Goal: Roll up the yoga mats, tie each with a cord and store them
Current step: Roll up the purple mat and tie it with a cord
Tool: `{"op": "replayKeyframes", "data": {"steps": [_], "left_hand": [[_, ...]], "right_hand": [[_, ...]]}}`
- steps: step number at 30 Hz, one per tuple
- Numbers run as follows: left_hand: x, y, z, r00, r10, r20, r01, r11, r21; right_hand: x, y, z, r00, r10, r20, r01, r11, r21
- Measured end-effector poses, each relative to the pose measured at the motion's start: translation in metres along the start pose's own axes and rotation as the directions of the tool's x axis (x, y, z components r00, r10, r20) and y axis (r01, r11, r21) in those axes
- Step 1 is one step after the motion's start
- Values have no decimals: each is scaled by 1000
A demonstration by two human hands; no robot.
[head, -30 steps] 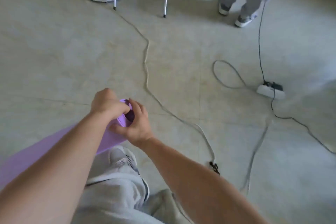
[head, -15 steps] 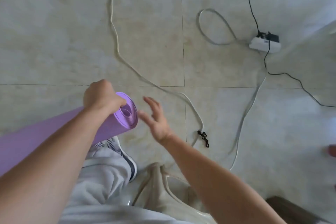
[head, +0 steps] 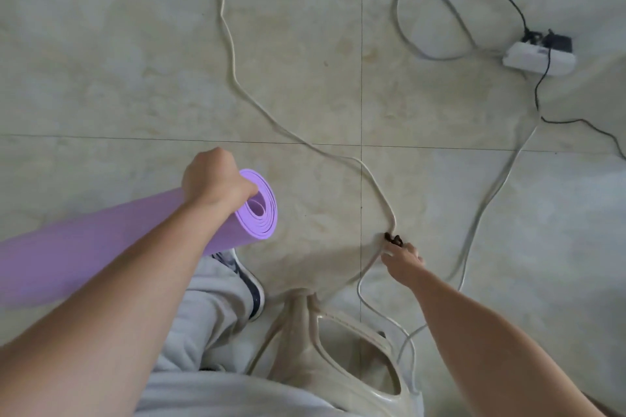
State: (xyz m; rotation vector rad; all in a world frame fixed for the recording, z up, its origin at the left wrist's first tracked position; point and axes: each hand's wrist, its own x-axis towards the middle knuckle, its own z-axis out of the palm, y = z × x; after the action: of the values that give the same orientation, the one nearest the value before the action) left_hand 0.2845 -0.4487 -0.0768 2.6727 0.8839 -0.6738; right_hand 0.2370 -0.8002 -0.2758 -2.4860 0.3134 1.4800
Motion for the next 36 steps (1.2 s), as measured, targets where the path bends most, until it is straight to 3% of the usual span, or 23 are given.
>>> {"op": "replayKeyframes", "data": {"steps": [10, 16, 20, 24, 27, 31, 36], "left_hand": [[-2, 2, 5, 1000, 6, -24, -6, 1000, -12], [-3, -2, -5, 999, -3, -49, 1, 999, -50], [-3, -19, -36, 994, -25, -107, 14, 994, -109], [-7, -51, -89, 977, -94, -192, 52, 976, -212], [-17, -88, -132, 951, -176, -255, 85, 939, -332], [-44, -147, -183, 896, -273, -351, 75, 870, -487], [-88, -234, -225, 806, -429, -407, 58, 742, -668]], "right_hand": [[8, 1, -6, 996, -15, -85, 18, 999, 35], [-7, -25, -30, 947, 19, -319, 46, 980, 195], [-31, -80, -53, 938, 3, -345, 159, 883, 441], [-69, -173, -78, 942, -224, -250, 334, 698, 633], [-119, -258, -93, 869, -438, -230, 469, 580, 666], [-212, -361, -99, 699, -681, -218, 628, 439, 643], [-337, -460, -83, 500, -846, -188, 759, 323, 565]]}}
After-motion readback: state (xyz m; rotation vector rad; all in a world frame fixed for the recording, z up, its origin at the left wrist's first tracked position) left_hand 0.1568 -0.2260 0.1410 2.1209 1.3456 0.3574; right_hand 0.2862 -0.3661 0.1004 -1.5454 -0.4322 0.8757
